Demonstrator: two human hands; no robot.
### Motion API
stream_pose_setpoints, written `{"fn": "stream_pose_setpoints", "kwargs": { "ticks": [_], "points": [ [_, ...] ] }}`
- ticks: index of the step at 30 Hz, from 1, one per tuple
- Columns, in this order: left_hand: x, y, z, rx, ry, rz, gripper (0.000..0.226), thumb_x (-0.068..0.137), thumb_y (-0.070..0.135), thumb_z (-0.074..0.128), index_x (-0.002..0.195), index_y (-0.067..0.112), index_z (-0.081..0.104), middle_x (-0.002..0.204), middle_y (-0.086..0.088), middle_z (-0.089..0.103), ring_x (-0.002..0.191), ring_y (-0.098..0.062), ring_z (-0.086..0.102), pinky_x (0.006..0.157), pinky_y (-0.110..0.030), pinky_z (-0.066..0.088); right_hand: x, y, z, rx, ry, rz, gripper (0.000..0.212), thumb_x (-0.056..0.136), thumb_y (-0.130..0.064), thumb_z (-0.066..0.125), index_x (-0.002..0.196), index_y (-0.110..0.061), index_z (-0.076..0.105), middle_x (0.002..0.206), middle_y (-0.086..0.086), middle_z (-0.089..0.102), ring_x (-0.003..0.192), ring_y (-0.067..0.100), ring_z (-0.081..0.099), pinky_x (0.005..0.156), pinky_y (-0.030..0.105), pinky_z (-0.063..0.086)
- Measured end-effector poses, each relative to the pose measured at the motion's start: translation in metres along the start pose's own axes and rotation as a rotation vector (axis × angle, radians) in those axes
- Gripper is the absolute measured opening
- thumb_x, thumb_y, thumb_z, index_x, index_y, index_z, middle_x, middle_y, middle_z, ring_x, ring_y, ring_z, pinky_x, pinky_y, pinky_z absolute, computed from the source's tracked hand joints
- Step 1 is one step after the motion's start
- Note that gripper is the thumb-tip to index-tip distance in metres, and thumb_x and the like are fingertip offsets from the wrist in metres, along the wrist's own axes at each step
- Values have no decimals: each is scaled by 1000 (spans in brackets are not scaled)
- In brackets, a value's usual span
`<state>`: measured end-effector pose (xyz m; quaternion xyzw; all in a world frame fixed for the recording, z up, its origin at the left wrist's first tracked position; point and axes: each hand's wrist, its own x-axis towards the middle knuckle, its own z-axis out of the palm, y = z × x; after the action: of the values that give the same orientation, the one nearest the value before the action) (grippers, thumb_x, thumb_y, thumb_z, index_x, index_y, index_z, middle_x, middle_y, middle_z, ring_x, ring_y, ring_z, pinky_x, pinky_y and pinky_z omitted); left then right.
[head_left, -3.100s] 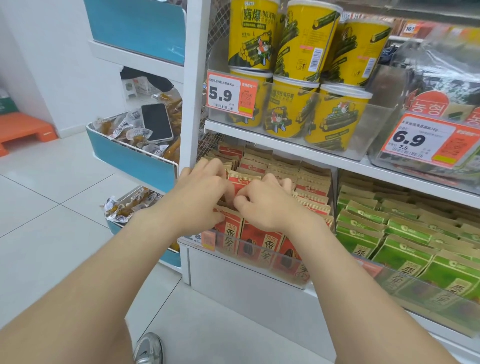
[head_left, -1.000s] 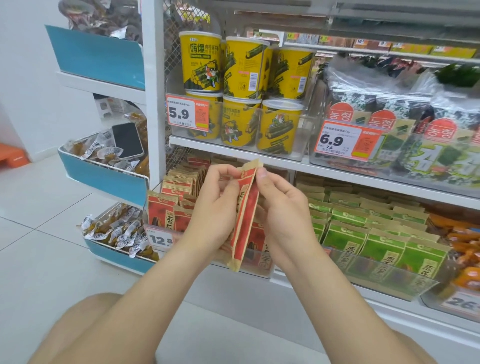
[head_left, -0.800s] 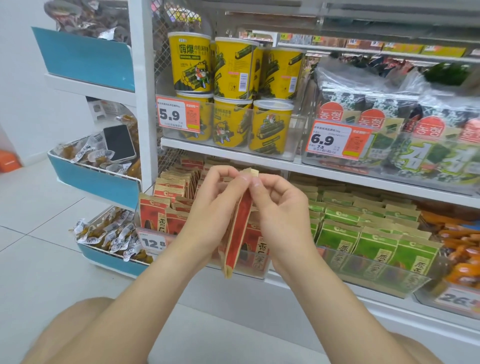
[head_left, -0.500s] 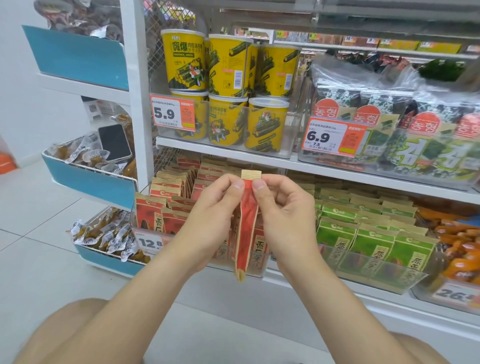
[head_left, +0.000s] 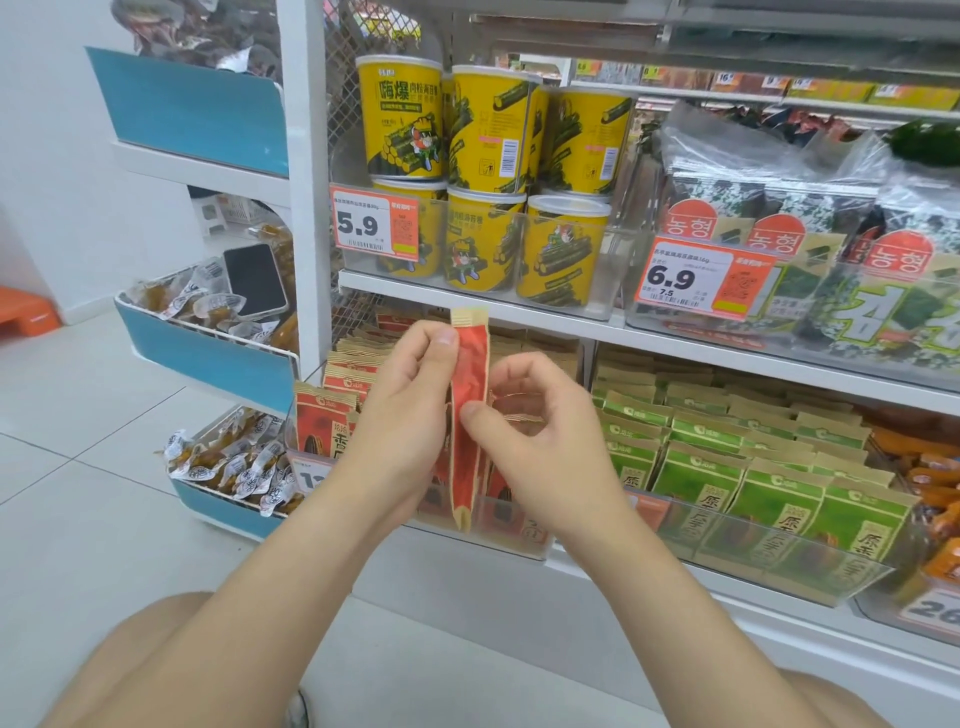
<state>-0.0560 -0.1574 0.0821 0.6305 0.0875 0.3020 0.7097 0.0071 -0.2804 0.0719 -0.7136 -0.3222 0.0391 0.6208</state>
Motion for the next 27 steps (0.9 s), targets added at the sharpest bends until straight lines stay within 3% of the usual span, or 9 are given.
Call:
{"fn": "stream_pose_setpoints", "kwargs": {
  "ticks": [3, 6, 8, 10, 15, 18, 21, 24, 27],
  "points": [
    [2, 3, -2, -101, 65, -44, 33, 116, 32, 46, 108, 2, 56, 101, -13, 59, 92, -28, 49, 88, -49, 41, 0, 3, 4, -10, -114, 74, 28, 88, -48, 79, 102, -31, 61, 115, -5, 73, 99, 18, 73, 89, 51, 61],
    [2, 6, -4, -136, 34, -63, 27, 114, 32, 49, 112, 10, 64, 104, -19, 65, 95, -28, 58, 89, -51, 50, -1, -1, 4, 117, -104, 57, 26, 99, -38, 77, 101, -19, 60, 105, 2, 76, 70, 20, 72, 68, 48, 60],
    [2, 8, -8, -60, -37, -25, 21, 111, 29, 57, 110, 11, 67, 113, -25, 69, 96, -29, 65, 86, -51, 55, 1, -3, 4, 166, -27, 18, 29, 101, -37, 74, 97, -11, 60, 93, 2, 77, 66, 20, 67, 63, 45, 53],
    [3, 8, -11, 80, -90, 26, 17, 108, 27, 64, 108, 11, 69, 112, -21, 73, 94, -27, 67, 87, -55, 59, 5, -1, 3, 162, 43, -18, 32, 104, -37, 69, 91, -8, 63, 82, 2, 75, 68, 16, 64, 65, 42, 52],
    [-3, 8, -14, 311, -141, 152, 10, 107, 20, 66, 110, 12, 71, 99, -3, 81, 93, -22, 79, 91, -53, 64, 9, 6, -2, 172, 51, -33, 37, 105, -47, 60, 84, -16, 66, 77, 8, 70, 73, 22, 63, 79, 66, 58],
    [-6, 8, -18, 343, -178, 172, 12, 102, 18, 73, 107, 9, 68, 107, 0, 82, 101, -17, 79, 92, -43, 64, 8, 5, -2, 78, 51, -66, 41, 110, -43, 56, 86, -11, 63, 66, -6, 57, 63, 15, 49, 59, 50, 48],
    [-6, 10, -21, 330, -190, 115, 9, 103, 10, 70, 106, 3, 67, 102, -5, 82, 94, -21, 81, 80, -41, 67, 8, 8, -4, 5, 53, -92, 39, 113, -37, 53, 89, -9, 64, 64, -5, 57, 59, 10, 47, 57, 33, 40],
    [-5, 12, -22, 252, -191, 33, 11, 106, 6, 64, 112, -1, 68, 96, -11, 81, 87, -27, 81, 69, -40, 68, 10, 8, -5, -40, 52, -107, 36, 113, -37, 52, 89, -14, 67, 71, 4, 67, 62, 10, 53, 63, 37, 46],
    [-5, 11, -21, 199, -169, -7, 12, 106, 4, 63, 114, -1, 69, 97, -14, 81, 87, -28, 81, 67, -36, 67, 11, 8, -5, -20, 55, -88, 34, 113, -39, 55, 89, -17, 68, 77, 7, 71, 65, 19, 60, 67, 51, 54]
  ]
}}
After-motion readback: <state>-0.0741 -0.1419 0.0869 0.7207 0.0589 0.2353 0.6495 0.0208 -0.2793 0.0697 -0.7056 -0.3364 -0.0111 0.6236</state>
